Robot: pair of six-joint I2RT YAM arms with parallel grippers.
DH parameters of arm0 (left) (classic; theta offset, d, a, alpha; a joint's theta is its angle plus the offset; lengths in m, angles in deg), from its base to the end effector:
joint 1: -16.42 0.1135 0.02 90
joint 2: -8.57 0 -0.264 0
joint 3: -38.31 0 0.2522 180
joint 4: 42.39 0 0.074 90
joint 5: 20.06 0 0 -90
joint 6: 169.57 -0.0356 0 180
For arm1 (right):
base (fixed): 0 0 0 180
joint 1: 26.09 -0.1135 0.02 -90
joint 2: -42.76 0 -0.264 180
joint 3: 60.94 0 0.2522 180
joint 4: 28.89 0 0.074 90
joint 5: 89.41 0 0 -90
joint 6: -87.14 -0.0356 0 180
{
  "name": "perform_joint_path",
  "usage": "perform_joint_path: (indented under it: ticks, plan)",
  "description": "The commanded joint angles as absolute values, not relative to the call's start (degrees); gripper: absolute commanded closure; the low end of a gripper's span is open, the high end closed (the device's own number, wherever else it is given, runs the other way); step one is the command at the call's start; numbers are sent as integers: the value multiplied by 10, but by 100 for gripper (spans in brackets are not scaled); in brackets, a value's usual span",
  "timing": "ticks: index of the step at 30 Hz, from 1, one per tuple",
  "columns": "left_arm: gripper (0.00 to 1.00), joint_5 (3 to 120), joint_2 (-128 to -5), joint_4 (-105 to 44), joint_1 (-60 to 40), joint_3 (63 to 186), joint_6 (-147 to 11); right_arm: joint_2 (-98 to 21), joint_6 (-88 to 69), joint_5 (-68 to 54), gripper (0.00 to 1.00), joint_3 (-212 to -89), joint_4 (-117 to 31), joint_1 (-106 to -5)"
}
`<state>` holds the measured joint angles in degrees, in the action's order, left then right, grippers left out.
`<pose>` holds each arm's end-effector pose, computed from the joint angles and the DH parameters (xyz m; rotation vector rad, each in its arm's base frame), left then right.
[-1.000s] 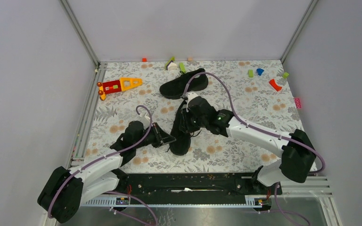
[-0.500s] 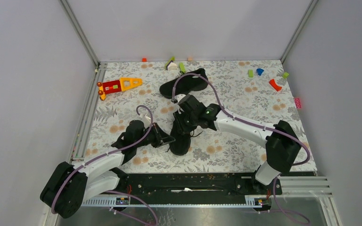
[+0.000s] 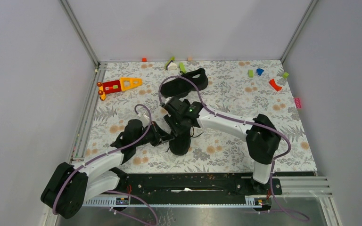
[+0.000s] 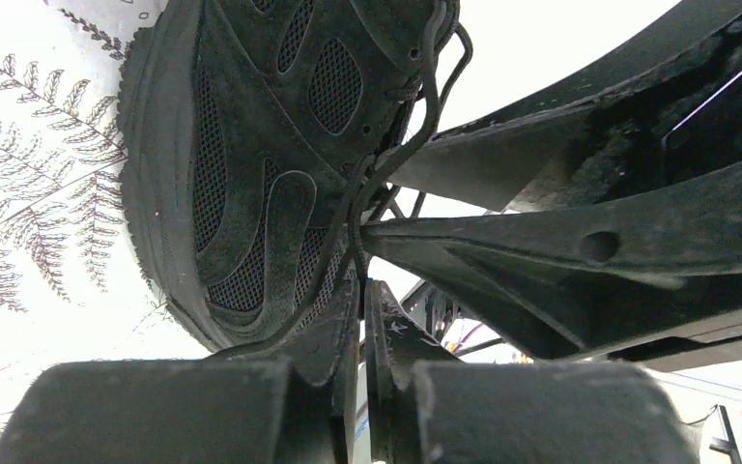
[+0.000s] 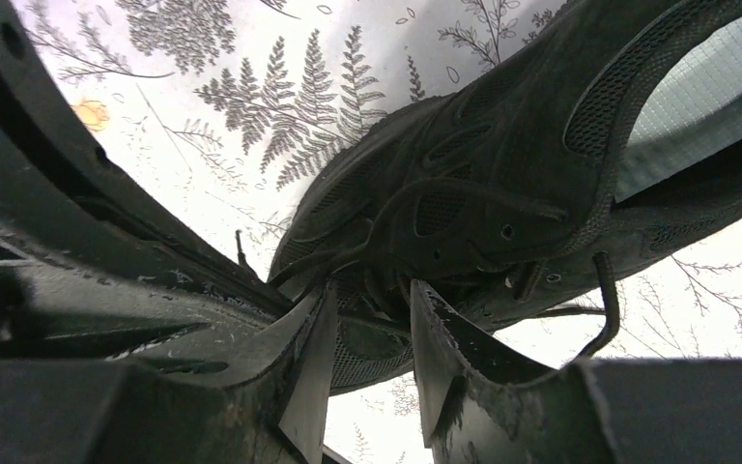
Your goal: Tie the shoes
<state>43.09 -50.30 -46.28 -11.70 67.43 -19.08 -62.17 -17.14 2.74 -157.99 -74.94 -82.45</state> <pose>0.1667 -0.1073 0.1682 -0.3060 2.2697 -1.3782 0.2240 0.3342 0.2454 -0.9085 2.4056 0.4447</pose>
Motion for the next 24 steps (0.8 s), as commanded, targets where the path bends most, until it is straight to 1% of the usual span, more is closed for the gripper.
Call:
perform_joint_path:
  ticks: [1,6,12,18,21,24]
  plan:
    - [95,415,-506,-504,-111,688,-186,-635,-159,87,59,-1617,-794,-840]
    - [95,412,-513,-515,-110,688,-183,-640,-163,125,58,-1622,-804,-842]
    - [95,412,-516,-520,-109,688,-181,-644,-164,134,58,-1623,-804,-845]
    - [95,411,-521,-526,-108,688,-180,-667,-161,128,68,-1644,-823,-851]
    - [95,410,-522,-527,-108,688,-179,-669,-157,124,76,-1644,-824,-852]
    - [95,410,-519,-517,-107,692,-181,-677,-155,117,81,-1651,-831,-853]
